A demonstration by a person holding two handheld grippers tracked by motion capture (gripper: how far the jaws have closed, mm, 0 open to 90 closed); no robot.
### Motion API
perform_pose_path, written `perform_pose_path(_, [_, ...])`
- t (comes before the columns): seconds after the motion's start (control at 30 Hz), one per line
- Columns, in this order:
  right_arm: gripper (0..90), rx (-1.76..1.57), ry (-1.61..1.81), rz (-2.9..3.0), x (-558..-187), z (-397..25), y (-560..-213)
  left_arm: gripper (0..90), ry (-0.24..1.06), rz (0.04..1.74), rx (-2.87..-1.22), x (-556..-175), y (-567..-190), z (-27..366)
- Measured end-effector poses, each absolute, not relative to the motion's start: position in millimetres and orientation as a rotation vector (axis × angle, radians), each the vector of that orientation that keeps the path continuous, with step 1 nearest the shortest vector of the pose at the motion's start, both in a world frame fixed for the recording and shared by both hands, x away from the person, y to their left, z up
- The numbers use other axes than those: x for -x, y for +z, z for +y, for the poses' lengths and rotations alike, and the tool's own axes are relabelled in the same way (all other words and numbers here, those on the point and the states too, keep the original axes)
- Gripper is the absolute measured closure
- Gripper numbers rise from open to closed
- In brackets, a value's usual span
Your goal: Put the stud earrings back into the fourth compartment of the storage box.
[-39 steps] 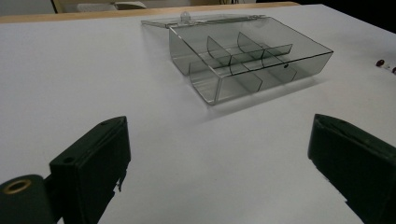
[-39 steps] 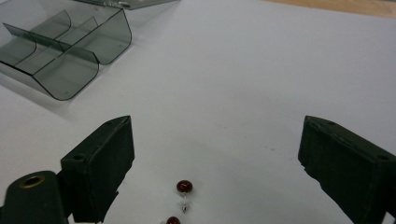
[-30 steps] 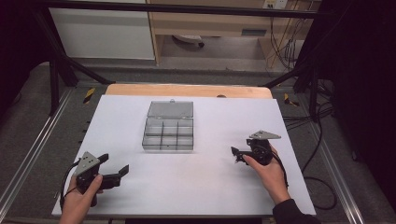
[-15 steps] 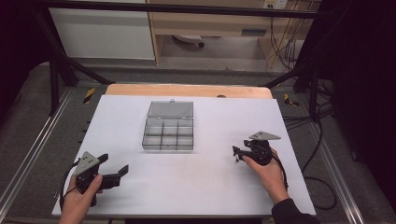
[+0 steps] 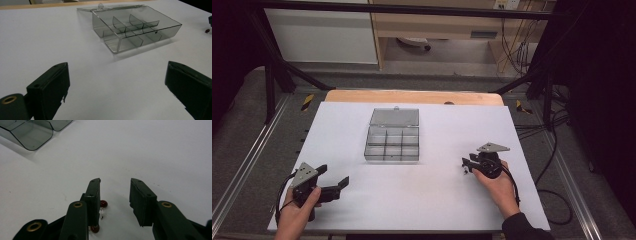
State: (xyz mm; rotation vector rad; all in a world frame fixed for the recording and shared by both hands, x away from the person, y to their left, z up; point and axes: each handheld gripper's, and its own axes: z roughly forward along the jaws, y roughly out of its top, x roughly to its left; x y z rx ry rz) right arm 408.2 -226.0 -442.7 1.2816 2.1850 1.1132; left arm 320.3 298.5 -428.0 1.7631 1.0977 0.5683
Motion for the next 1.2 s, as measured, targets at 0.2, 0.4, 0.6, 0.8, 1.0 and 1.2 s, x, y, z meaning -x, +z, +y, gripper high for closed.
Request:
perform_pose_path(0.2, [67.9,-1.294,1.126,2.183,-408.7,-230.4,-444.2,5.9,0.575,1.098,-1.768,-319.9,-427.9,298.3])
perform_pose_path(0.4, [72.6,-1.288,1.149,2.216,-406.9,-227.7,-445.5,5.9,0.572,1.093,-1.775,-319.6,-427.9,297.7])
perform_pose_path(0.6, [72.7,-1.277,1.109,2.265,-406.2,-222.1,-451.0,5.9,0.572,1.092,-1.776,-319.7,-427.8,297.6])
perform_pose_path(0.8, [75.8,-1.237,1.043,2.282,-407.1,-215.0,-455.2,5.9,0.573,1.091,-1.777,-319.9,-427.9,297.4])
perform_pose_path(1.0, [80.3,-1.223,1.026,2.276,-406.9,-214.1,-455.4,5.9,0.574,1.090,-1.776,-319.8,-427.8,297.1])
perform_pose_path(1.2, [80.3,-1.215,1.149,2.228,-405.6,-218.0,-446.7,6.0,0.576,1.092,-1.775,-319.6,-428.0,297.1])
